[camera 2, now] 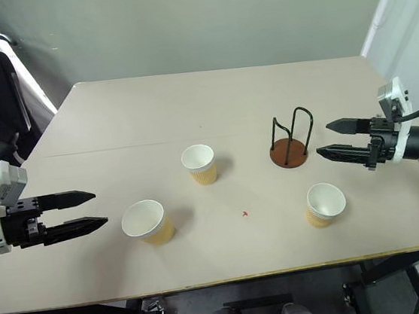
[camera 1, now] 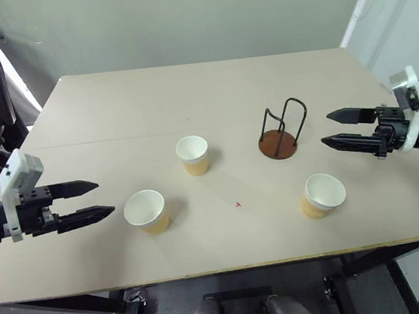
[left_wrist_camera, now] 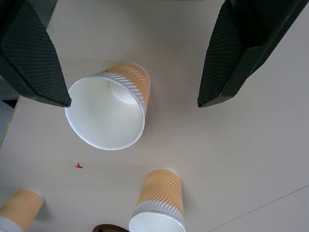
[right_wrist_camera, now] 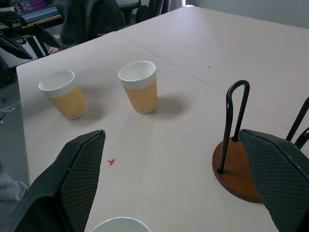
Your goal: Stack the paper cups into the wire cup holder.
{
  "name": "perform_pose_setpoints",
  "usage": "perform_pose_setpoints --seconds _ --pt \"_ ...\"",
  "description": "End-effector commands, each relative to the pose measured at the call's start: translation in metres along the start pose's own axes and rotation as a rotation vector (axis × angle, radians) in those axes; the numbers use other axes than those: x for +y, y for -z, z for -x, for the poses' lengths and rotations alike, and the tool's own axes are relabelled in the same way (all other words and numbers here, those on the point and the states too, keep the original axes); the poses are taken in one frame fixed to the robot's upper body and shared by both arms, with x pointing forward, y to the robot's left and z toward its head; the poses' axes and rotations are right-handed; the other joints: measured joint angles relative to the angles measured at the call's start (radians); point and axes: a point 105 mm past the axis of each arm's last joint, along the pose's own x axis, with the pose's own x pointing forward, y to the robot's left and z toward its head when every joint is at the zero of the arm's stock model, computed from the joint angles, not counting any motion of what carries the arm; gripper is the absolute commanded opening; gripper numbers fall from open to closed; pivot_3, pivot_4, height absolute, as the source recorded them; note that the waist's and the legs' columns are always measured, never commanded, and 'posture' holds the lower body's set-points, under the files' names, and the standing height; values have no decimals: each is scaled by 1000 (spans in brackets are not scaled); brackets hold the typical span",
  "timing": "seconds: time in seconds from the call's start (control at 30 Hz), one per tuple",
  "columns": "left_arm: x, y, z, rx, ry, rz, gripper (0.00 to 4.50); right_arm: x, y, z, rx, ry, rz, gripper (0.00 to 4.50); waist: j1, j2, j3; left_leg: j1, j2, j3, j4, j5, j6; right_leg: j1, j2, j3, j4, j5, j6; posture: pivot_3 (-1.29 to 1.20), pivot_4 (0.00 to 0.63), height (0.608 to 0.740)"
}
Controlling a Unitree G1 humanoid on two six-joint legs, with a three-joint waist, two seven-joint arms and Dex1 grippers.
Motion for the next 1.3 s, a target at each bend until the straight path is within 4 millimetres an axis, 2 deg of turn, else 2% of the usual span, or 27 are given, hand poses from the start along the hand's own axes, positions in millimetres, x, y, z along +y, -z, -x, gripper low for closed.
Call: perform_pose_setpoints --seconds 0.03,0.27,0.47,0.6,0.7,0.8,0.9,0.97,1.3 --pt "-2 -7 2 -9 4 -27 4500 1 -10 1 -13 0 40 4490 0 0 0 0 0 0 0 0 0 0 0 0 0 0 0 0 150 740" --pt "-1 -5 2 5 -9 -39 4500 1 -11 2 -13 2 38 4490 0 0 0 0 0 0 0 0 0 0 0 0 0 0 0 0 150 740" --pt "-1 -5 1 5 -9 -34 4500 -11 -18 -1 -31 63 41 4490 -1 0 0 0 0 0 0 0 0 0 0 0 0 0 0 0 150 740" --pt "-2 -6 -1 3 0 -35 4500 -27 -38 -30 9 219 132 4490 -9 0 0 1 0 0 0 0 0 0 0 0 2 0 0 0 150 740" --pt "-1 -7 -2 2 1 -37 4500 -30 -43 -43 27 264 112 4490 -11 0 0 1 1 0 0 0 0 -2 1 0 3 1 -1 0 150 740" --pt "-2 -7 -4 -1 4 -38 4500 -37 -34 -57 88 342 77 4490 -11 0 0 0 1 0 -1 0 0 -3 1 0 3 1 -1 0 150 740" --pt "-2 -6 -5 -3 5 -36 4500 -27 -23 -71 101 296 43 4490 -8 0 0 -2 1 0 -1 0 0 -5 1 -1 2 1 -1 0 150 740" --pt "-3 -6 -5 -1 5 -34 4500 -28 -18 -80 106 303 20 4490 -8 0 0 -6 1 0 0 0 -1 -8 1 -1 2 1 -1 0 150 740" --pt "-7 -4 -6 -1 1 -28 4500 -37 0 -100 130 347 -22 4490 -9 0 0 -7 1 0 0 1 -1 -10 1 -1 3 1 -1 0 150 740"
